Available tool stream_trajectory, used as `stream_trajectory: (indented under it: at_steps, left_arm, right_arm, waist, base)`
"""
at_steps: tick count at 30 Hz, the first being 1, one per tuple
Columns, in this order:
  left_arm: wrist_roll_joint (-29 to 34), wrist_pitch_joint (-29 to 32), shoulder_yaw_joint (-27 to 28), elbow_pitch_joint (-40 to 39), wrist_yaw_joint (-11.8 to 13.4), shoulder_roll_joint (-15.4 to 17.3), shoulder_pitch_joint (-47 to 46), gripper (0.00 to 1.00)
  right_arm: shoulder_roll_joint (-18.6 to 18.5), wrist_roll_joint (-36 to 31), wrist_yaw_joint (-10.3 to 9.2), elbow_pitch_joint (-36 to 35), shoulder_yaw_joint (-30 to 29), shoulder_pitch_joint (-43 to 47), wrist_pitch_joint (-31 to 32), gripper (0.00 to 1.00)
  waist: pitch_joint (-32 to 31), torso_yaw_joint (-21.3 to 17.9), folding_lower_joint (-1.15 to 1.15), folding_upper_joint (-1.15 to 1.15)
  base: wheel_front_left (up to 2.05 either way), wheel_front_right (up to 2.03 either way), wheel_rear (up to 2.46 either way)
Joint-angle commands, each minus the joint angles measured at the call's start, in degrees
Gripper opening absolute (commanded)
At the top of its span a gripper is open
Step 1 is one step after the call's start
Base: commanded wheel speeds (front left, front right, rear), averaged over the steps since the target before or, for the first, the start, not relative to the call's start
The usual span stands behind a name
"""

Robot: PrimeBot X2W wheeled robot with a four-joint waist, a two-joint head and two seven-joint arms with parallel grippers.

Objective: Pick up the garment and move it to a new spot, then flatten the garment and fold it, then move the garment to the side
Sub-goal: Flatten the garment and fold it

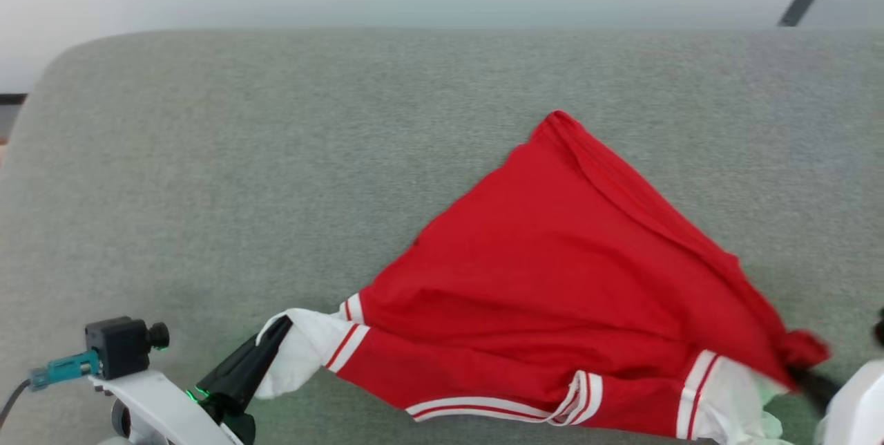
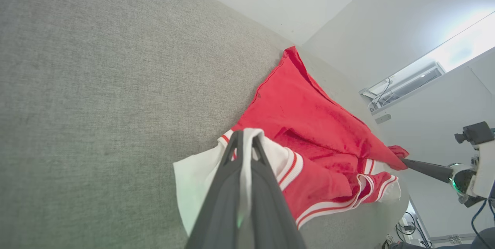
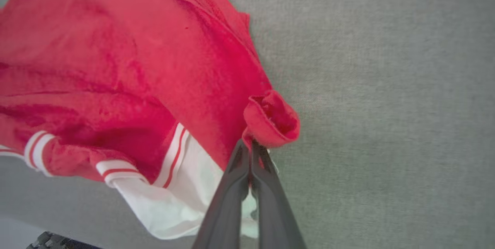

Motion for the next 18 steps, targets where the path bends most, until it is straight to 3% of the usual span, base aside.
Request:
stream_trajectory:
  at_steps: [1, 8, 9, 10, 11, 18]
  left_arm:
    - [0.26, 0.05, 0.17, 0.27, 0.1, -0.04, 0.06, 0.0]
    - [0.18, 0.05, 0.12, 0.82, 0.1, 0.32, -0.14, 0.0]
    - [0.28, 0.05, 0.05, 0.84, 0.1, 0.33, -0.09, 0.0]
    - [0.44, 0.05, 0.04, 0.81, 0.1, 0.34, -0.09, 0.0]
    - [0.64, 0.05, 0.04, 0.73, 0.1, 0.4, -0.08, 0.0]
    - [1.91, 0.05, 1.25, -0.08, 0.11, -0.63, 0.53, 0.0]
  right_arm:
    - [0.27, 0.39, -0.04, 0.31, 1.17, 1.0, -0.98, 0.0]
    - [0.21, 0.66, -0.04, 3.62, 6.4, 2.6, -7.81, 0.0]
    - [-0.03, 0.19, -0.04, 3.65, 6.78, 2.28, -8.9, 0.23]
    - [-0.41, -0.07, -0.04, 3.49, 7.16, 1.87, -9.89, 0.58]
    - [-0.67, -0.25, -0.04, 2.93, 7.43, 1.27, -10.88, 1.0]
    - [-3.78, -0.29, -0.04, -2.31, 7.35, -6.81, -17.0, 1.0]
  waist:
    - [0.15, -0.98, 0.0, 0.0]
    - [-0.16, -2.25, 0.0, 0.0]
    - [-0.24, -2.32, 0.0, 0.0]
    - [-0.32, -2.37, 0.0, 0.0]
    - [-0.38, -2.38, 0.0, 0.0]
    - [-0.19, -0.99, 0.0, 0.0]
  base:
    - [0.0, 0.0, 0.0]
    - [0.0, 0.0, 0.0]
    - [0.0, 0.0, 0.0]
    - [0.0, 0.0, 0.0]
    - [0.0, 0.0, 0.0]
    - [0.0, 0.0, 0.0]
